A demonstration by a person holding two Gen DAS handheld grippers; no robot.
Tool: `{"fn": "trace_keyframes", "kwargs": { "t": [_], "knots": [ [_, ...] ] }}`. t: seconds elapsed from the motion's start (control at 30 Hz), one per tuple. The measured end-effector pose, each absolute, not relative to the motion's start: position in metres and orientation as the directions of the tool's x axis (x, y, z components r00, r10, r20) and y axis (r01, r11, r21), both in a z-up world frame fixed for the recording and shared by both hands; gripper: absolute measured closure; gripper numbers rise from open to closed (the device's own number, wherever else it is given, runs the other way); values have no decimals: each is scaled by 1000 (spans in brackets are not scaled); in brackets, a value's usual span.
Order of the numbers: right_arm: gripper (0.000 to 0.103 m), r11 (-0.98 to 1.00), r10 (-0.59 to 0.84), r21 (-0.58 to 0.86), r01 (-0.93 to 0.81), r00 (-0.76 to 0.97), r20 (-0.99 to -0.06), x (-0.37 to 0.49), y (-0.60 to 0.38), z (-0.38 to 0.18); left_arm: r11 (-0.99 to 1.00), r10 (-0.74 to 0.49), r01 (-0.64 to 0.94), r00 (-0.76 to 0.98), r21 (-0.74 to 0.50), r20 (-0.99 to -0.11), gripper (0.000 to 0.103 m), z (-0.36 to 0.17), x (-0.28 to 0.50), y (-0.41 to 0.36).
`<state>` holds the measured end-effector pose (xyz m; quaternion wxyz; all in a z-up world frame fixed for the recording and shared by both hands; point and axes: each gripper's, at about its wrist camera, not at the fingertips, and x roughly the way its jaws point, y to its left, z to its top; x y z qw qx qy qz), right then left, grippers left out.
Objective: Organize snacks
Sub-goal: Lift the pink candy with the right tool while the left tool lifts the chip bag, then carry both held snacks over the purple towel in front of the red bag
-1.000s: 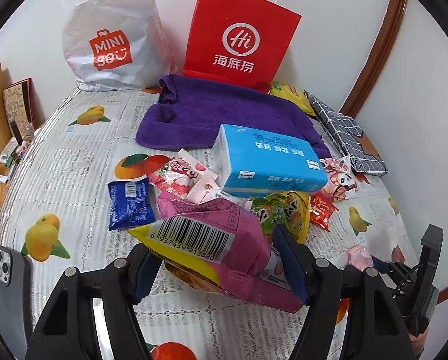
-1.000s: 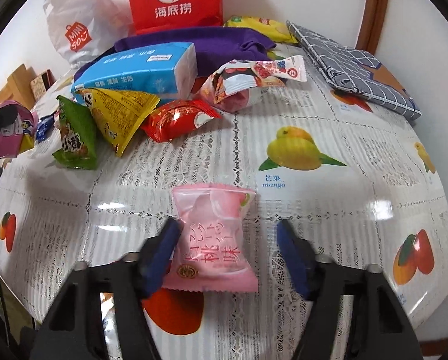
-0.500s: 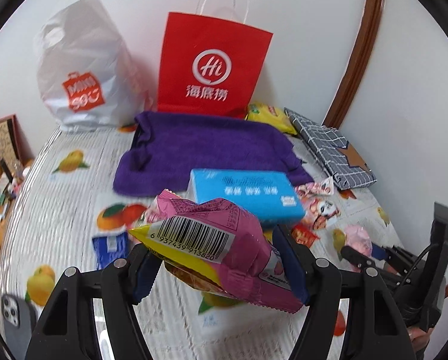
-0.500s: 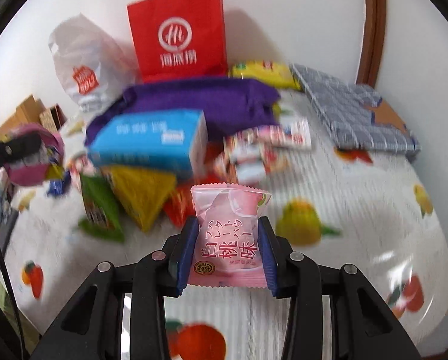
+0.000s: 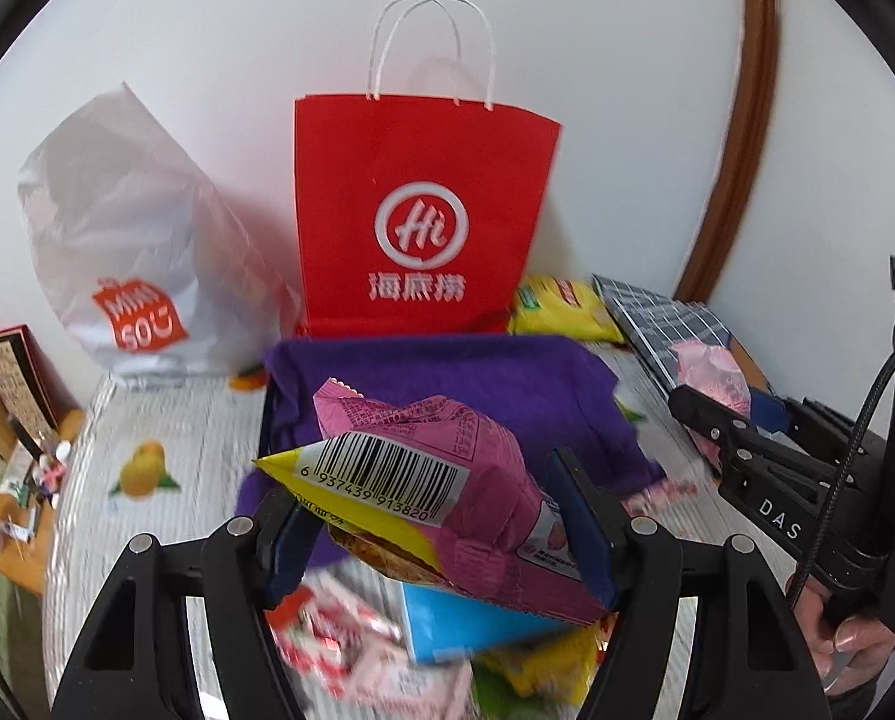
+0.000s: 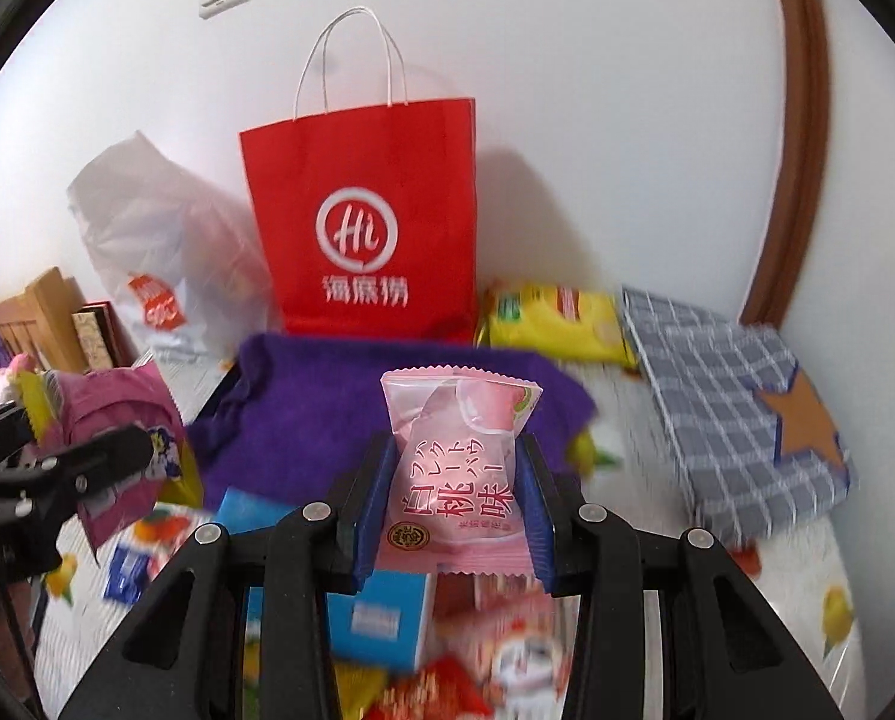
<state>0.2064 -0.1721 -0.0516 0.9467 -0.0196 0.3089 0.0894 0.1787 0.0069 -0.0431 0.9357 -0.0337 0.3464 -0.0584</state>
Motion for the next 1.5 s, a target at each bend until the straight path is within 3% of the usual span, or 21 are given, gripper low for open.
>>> {"fn": "trace_keyframes", "kwargs": {
  "t": [0.4, 0.63, 1.5],
  "knots": [
    [63, 981, 189, 61, -186, 809, -556, 289, -162, -32, 992, -117, 63, 756, -107, -644, 34, -34, 272, 21],
    [63, 976, 198, 53, -212, 754, -626, 316, -162, -60, 992, -119, 54, 715, -115, -689, 34, -62, 312, 29],
    [63, 983, 156, 38, -180, 700, -697, 336, -178, -87, 994, -90, 16, 674, -107, -733, 34, -75, 317, 34]
  ]
}}
